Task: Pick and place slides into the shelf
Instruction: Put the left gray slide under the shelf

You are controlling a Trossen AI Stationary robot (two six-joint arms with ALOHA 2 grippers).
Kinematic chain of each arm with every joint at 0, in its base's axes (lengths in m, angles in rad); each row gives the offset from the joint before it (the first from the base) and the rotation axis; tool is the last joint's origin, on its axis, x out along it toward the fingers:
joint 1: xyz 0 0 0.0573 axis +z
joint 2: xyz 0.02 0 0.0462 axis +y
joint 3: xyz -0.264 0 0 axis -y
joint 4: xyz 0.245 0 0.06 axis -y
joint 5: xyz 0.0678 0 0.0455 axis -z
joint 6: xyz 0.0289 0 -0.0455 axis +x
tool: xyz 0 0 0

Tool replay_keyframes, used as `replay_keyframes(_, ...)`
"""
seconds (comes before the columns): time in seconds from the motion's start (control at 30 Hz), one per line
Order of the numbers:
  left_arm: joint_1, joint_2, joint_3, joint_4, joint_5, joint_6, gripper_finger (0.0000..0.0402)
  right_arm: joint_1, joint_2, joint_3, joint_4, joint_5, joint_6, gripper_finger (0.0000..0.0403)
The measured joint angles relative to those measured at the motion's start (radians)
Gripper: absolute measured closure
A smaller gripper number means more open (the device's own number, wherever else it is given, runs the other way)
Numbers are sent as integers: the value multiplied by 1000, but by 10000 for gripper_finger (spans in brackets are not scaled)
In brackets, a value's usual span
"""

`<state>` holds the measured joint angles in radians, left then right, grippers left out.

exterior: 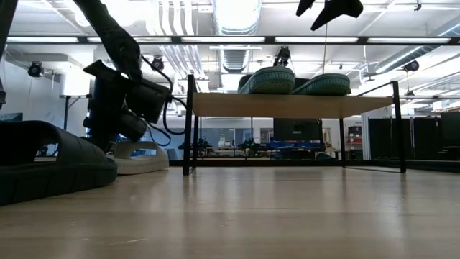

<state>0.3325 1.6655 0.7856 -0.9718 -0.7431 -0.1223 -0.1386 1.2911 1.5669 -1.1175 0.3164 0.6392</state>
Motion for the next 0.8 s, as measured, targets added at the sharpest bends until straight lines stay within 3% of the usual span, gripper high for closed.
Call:
replay_keyframes(0.3,31,-15,-6,24,-6,2,218,0,0,0,0,0,-4,140)
replay_keyframes(0.7,43,-14,-6,43,13,9,382,0,0,0,0,-1,-55,140)
replay_keyframes(0.8,46,-14,-5,45,38,8,397,0,0,0,0,-2,-56,140)
